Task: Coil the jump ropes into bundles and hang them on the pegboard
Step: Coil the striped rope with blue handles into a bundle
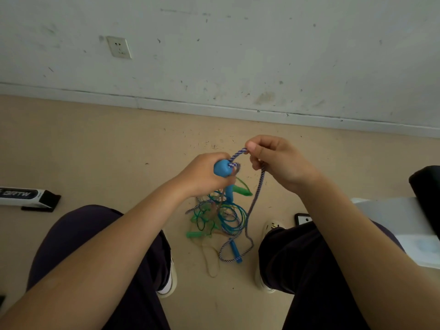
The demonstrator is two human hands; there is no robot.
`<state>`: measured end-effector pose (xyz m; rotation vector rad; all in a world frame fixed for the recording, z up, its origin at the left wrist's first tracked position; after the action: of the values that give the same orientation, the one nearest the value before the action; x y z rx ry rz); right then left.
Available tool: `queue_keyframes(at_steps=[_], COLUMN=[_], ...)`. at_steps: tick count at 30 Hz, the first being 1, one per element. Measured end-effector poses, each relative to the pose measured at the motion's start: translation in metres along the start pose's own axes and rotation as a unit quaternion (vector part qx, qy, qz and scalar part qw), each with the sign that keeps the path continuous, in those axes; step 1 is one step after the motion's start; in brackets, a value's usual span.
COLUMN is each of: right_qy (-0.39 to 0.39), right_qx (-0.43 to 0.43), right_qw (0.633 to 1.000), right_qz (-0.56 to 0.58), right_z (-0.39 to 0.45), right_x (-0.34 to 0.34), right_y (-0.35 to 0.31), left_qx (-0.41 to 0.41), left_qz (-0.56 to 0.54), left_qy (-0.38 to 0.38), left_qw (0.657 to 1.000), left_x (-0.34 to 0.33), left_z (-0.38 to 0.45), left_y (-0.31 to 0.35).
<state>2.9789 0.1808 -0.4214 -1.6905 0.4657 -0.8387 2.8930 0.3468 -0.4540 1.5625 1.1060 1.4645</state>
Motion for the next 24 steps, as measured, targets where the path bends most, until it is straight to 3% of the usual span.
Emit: queue_keyframes(at_steps=[6, 10, 17, 19, 22, 24], right_qy=[0.032, 0.071, 0.133, 0.104, -0.017, -0.041], right_qx=[-0.024, -0.04, -0.034, -0.035, -0.052, -0.051], right_qw=[0.999, 0.996, 0.982, 0.981, 0.98, 0.972], right_qz=[0.028, 0.027, -0.131, -0.16, -0.193, -0.227], right_z=[0.003, 0.004, 0.009, 0.008, 0.003, 0.002], right_x=[0.003, 0.009, 0.004, 0.003, -0.011, -0.022], right_y=[0.003, 0.007, 0.016, 0.015, 0.014, 0.015], left_qx=[0.007, 0.041, 0.098, 0.115, 0.127, 0.126], left_qz=[-0.119, -0.141, -0.268, -0.306, -0.363, -0.387], left_qy=[0.047, 0.062, 0.128, 0.144, 0.15, 0.138], left_qw=[0.992, 0.987, 0.95, 0.934, 0.911, 0.903], left_x=[0.0, -0.002, 0.002, 0.001, -0.002, -0.004], left_z=[0.005, 0.003, 0.003, 0.003, 0.004, 0.004], left_y=[0.001, -0.004, -0.008, -0.009, -0.008, -0.007])
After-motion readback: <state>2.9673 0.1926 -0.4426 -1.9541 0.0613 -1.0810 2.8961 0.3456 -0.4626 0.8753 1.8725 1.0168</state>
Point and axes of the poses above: each hand's wrist, its own z-axis towards the middle knuckle, its own x-axis out of the back of the hand, y = z × x, the point moved 2 cm from there along z, towards the middle knuckle, and after that the axes turned 13 degrees about -z, right-handed, at the moved point
